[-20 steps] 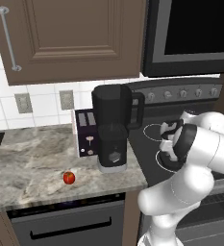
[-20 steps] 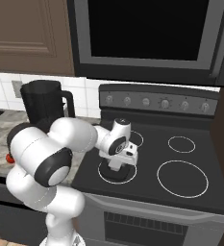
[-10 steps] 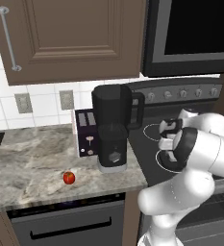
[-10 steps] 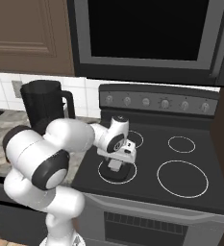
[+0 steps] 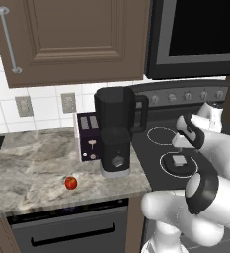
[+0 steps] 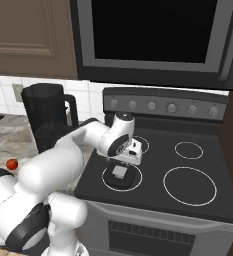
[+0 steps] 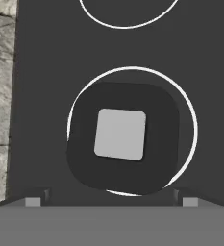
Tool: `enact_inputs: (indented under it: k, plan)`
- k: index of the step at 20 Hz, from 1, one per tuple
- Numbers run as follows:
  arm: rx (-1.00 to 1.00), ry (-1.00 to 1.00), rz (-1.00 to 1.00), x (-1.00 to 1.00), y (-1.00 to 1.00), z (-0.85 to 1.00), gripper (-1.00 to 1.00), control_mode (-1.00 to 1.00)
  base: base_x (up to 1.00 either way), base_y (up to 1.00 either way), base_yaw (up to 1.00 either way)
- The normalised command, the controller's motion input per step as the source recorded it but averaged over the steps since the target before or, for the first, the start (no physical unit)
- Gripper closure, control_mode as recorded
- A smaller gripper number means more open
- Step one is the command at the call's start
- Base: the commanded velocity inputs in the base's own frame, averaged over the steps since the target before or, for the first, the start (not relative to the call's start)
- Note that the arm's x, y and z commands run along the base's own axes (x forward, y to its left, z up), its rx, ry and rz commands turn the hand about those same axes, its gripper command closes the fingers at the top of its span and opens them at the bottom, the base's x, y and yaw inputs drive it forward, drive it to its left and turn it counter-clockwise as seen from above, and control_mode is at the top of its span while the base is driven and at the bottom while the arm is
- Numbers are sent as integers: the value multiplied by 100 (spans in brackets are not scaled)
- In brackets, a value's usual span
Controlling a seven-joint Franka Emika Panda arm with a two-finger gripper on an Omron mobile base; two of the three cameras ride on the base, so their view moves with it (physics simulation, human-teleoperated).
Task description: Open the blender lid, put the apple in the blender, close the lid, and start the blender.
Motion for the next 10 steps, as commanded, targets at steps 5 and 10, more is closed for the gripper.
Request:
enact_inputs:
  k: [5,10]
  plan:
    - [-5,-5,0,-84,61,72,-100,-100,0,0,0]
    - [-11,0,0,-56,81,88,-100,-100,0,0,0]
